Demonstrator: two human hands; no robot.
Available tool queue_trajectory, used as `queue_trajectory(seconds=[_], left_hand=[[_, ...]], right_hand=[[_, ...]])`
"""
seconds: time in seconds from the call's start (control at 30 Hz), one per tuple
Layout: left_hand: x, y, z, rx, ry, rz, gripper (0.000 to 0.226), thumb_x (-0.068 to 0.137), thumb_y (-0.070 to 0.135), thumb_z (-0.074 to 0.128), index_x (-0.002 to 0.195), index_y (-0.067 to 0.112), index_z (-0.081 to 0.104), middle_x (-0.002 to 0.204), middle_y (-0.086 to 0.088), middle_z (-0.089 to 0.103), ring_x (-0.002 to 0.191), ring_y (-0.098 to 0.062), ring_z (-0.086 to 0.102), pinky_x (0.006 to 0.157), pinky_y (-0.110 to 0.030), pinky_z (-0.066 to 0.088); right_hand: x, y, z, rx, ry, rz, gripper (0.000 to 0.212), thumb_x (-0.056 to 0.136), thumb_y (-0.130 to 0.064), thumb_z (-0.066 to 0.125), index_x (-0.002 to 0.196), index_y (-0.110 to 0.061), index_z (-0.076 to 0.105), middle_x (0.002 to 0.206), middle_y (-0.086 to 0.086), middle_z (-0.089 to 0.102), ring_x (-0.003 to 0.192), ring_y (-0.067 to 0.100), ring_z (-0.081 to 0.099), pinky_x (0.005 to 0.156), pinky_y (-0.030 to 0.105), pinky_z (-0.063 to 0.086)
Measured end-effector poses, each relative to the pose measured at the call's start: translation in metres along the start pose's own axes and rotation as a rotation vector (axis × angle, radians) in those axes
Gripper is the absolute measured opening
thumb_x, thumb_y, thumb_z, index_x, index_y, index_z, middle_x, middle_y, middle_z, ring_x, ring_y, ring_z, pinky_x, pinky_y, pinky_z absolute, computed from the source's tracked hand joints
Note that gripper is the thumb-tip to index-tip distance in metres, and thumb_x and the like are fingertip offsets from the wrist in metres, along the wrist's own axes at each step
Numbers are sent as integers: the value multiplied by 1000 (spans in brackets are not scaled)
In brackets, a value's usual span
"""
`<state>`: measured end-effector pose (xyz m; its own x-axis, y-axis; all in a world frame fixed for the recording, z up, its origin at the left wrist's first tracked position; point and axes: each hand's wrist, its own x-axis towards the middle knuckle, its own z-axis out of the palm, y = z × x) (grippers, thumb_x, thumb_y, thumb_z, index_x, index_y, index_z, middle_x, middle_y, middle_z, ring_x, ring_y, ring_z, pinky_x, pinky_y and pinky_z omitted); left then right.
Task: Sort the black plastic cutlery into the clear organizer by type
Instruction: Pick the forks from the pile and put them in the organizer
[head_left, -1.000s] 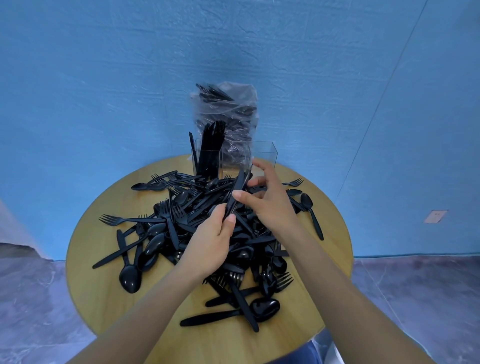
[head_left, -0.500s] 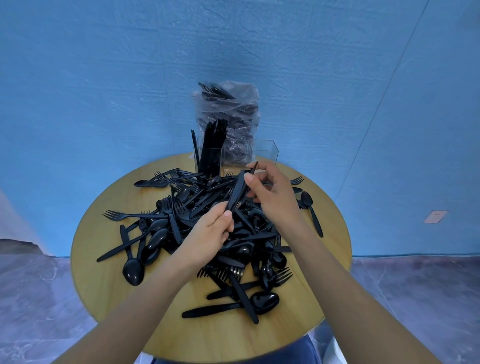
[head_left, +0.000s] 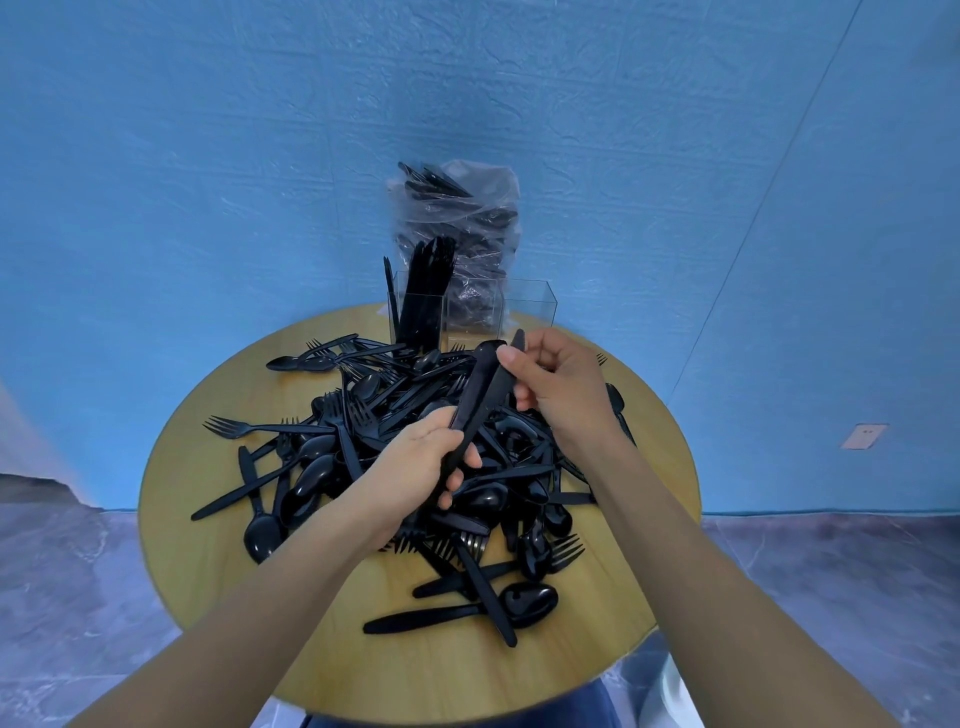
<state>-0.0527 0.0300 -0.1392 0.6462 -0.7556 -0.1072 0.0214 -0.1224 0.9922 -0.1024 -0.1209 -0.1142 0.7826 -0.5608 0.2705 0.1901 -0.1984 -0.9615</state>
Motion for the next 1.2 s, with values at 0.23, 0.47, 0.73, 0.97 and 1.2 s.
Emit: queue_trajectory(seconds=[0.23,0.47,0.73,0.97,1.2], left_hand=[[-3,-1,8,161,32,83,28,102,25,29,102,4,48,73,-2,44,50,-8,36,46,-24,37],[-4,-13,6,318,-17,97,16,101,23,37,115,17,43,65,1,33,60,-21,32,51,-34,35],[-6,-16,1,148,-93,62,20,101,25,39,118,32,45,70,6,36,52,-3,35,50,-20,40],[-7,-12,-2,109,-59,121,15,101,25,36,109,24,48,78,2,39,48,-1,33,43,-15,28],[-6,-15,-5,227,-1,141,23,103,25,31,119,16,44,75,4,43,47,-2,33,41,-16,29]], right_hand=[[-1,5,13,-21,79,73,14,89,-12,64,80,-18,55,60,-2,54,41,4,48,47,21,45],[-1,11,10,-144,-58,79,24,92,-13,60,116,-17,60,55,-4,46,47,7,48,49,22,47],[-4,9,2,-62,-138,69,9,92,-9,57,86,-15,56,65,-7,49,52,4,45,45,17,36],[-5,14,7,96,-66,91,14,94,-6,54,83,-15,53,60,-13,51,49,6,40,43,16,31],[-8,9,18,-130,-85,-15,21,97,-18,51,117,-21,56,78,-6,57,58,-1,49,53,13,38]])
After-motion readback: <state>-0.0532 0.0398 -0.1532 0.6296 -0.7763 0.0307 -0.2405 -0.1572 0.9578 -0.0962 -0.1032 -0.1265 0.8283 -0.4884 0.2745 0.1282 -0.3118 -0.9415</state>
